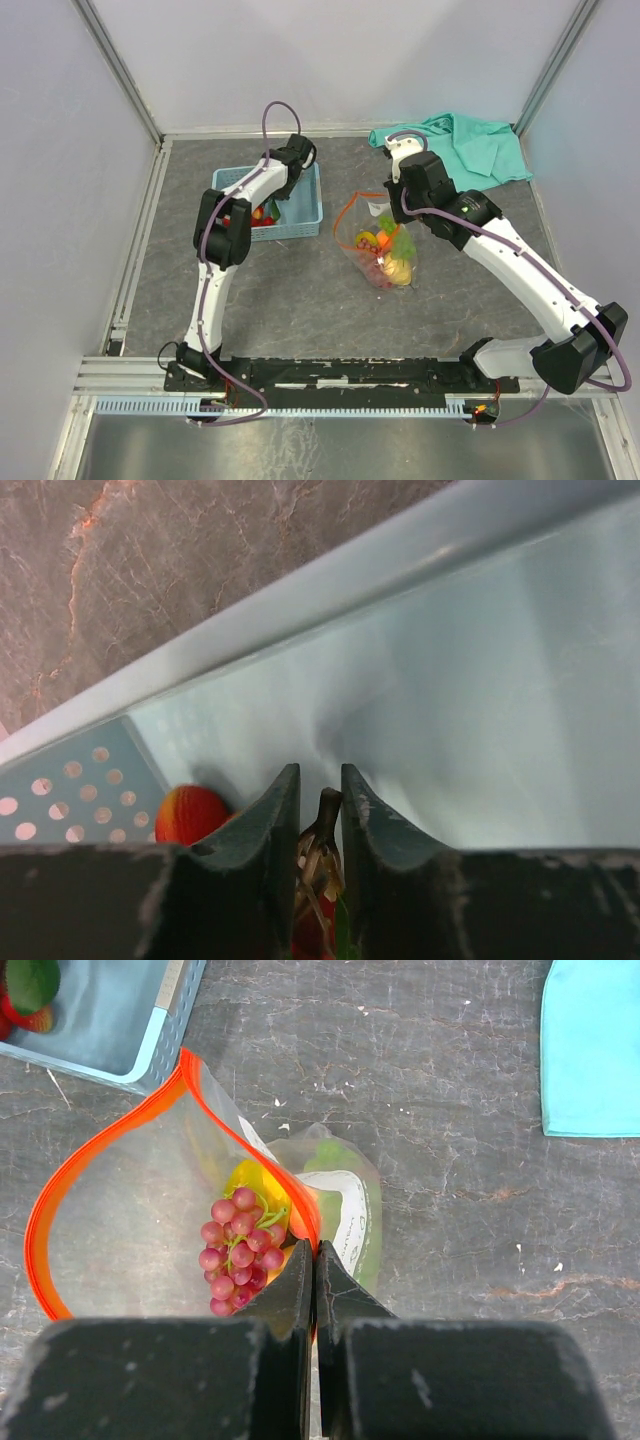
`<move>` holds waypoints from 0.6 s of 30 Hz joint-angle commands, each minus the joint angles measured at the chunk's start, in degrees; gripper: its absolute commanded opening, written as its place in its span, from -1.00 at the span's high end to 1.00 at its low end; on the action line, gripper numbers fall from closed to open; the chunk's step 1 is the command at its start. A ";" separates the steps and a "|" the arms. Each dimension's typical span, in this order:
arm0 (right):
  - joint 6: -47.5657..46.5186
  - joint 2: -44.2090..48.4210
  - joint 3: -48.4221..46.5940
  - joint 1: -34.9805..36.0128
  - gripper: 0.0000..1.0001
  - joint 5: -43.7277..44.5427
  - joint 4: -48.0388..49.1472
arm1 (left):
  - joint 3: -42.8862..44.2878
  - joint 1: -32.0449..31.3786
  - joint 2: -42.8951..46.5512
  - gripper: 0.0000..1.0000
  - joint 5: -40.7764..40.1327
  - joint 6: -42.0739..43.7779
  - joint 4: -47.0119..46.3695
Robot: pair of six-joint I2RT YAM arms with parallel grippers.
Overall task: Place the food in the zip-top bag and seal the zipper
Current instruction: Pick up the fake fruit from the bin.
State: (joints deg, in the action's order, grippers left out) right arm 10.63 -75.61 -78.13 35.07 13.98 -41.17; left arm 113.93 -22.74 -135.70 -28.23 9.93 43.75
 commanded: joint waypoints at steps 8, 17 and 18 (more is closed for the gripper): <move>0.21 0.84 -1.03 -0.52 0.97 -0.58 2.54 | 1.04 0.68 8.08 0.95 -1.76 1.48 -3.31; 1.24 2.75 0.35 -0.57 0.97 -1.70 3.71 | -2.31 0.66 20.64 0.95 -3.07 -1.08 -3.03; 1.50 3.03 0.61 -0.57 0.97 -1.93 3.89 | -2.68 0.60 22.10 0.95 -2.81 -1.72 -2.77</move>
State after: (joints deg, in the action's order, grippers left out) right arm 10.85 -75.37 -77.93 34.74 12.69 -40.71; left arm 111.90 -22.11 -121.89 -29.58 10.55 42.92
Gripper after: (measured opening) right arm 0.019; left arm 0.067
